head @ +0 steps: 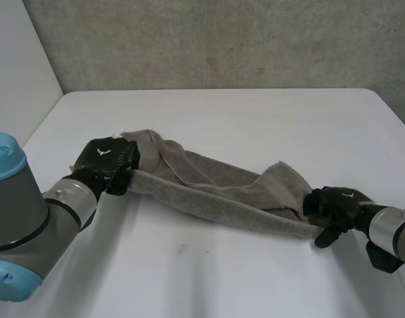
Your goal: Fold the towel.
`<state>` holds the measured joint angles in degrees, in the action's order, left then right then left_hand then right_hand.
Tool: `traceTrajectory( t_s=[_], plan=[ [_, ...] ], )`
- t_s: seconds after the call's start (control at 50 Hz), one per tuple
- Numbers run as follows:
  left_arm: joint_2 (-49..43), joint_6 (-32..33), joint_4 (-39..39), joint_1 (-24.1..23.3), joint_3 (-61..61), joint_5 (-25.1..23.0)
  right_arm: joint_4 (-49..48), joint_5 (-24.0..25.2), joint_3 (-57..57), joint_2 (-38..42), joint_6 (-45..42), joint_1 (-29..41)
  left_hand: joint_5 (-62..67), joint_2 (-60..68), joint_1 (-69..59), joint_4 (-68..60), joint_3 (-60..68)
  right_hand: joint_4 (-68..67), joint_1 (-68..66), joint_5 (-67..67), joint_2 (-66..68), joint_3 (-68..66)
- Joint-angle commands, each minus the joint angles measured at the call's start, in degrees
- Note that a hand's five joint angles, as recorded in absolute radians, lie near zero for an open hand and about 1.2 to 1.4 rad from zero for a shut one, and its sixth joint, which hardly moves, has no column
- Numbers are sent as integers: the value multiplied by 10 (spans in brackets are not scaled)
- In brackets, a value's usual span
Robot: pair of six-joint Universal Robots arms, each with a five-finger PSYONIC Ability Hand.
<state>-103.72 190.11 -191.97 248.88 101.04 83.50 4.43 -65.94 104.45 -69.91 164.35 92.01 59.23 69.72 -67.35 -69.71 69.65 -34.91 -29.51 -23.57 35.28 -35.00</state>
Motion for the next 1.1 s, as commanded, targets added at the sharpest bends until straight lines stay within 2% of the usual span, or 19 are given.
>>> traceTrajectory(
  t_s=[0.02, 0.04, 0.06, 0.08, 0.1, 0.12, 0.28, 0.36, 0.42, 0.48, 0.52, 0.64, 0.7, 0.74, 0.86, 0.9, 0.96, 1.0, 1.1],
  plan=[
    [0, 0, -2, 0, -1, 0, -44, -1, 1, 28, 2, 3, 108, 103, -126, -103, 104, -121, -175, -135, 118, -121],
    [0, 0, -2, 0, -1, 0, -55, -2, -1, 30, 4, 3, 108, 103, -126, -103, 104, -217, -271, -230, 213, -216],
    [0, 0, -1, 3, -2, 0, -55, -2, -1, 30, 4, 3, 108, 103, -126, -103, 104, -218, -272, -231, 214, -217],
    [1, 0, -1, 4, -4, -1, -67, -3, -3, 31, 7, 3, 108, 103, -126, -103, 104, -359, -413, -373, 356, -358],
    [1, 0, -1, 4, -4, -1, -67, -3, -3, 31, 7, 3, 108, 103, -126, -103, 104, -361, -415, -374, 357, -360],
    [4, 0, -1, 5, -8, -1, -78, -6, -7, 29, 10, 3, 108, 103, -126, -103, 104, -450, -504, -463, 446, -449],
    [58, -2, 11, 6, -35, -3, -79, -15, -52, -24, 15, 2, 108, 103, -126, -103, 104, -451, -505, -464, 447, -450],
    [114, -1, 68, 9, -85, -5, -55, -9, -108, -147, 40, -1, 108, 103, -126, -103, 104, -451, -505, -464, 447, -450],
    [128, 0, 96, 12, -109, -5, -14, -6, -165, -192, 41, 0, 108, 103, -126, -103, 104, -451, -505, -464, 447, -450],
    [146, 1, 156, 17, -161, -8, 19, -2, -202, -205, 40, -1, 108, 103, -126, -103, 104, -451, -505, -464, 447, -450],
    [157, 4, 206, 24, -209, -9, 85, 5, -276, -220, 38, -2, 108, 103, -126, -103, 104, -451, -505, -464, 447, -450],
    [162, 44, 240, 43, -257, -11, 147, 25, -368, -215, 20, 5, 108, 103, -126, -103, 104, -451, -505, -464, 447, -450],
    [152, 82, 243, 53, -272, -13, 169, 23, -407, -201, 2, 14, 108, 103, -126, -103, 104, -451, -505, -464, 447, -450],
    [140, 98, 245, 53, -272, -16, 195, 20, -432, -150, -15, 43, 108, 103, -126, -103, 104, -451, -505, -464, 447, -450],
    [34, 134, 267, 55, -265, -22, 254, 0, -459, -48, -83, 88, 108, 103, -126, -103, 104, -451, -505, -464, 447, -450],
    [5, 140, 267, 52, -265, -23, 273, -39, -471, 19, -145, 101, 108, 103, -126, -103, 104, -451, -505, -464, 447, -450],
    [-61, 151, 267, 55, -276, -24, 273, -62, -479, 51, -170, 106, 108, 103, -126, -103, 104, -451, -505, -464, 447, -450],
    [-120, 170, 263, 55, -307, -25, 270, -101, -509, 112, -201, 120, 108, 103, -126, -103, 104, -451, -505, -464, 447, -450],
    [-193, 192, 222, 56, -402, -21, 227, -143, -611, 183, -207, 136, 108, 103, -126, -103, 104, -451, -505, -464, 447, -450]
  ],
)
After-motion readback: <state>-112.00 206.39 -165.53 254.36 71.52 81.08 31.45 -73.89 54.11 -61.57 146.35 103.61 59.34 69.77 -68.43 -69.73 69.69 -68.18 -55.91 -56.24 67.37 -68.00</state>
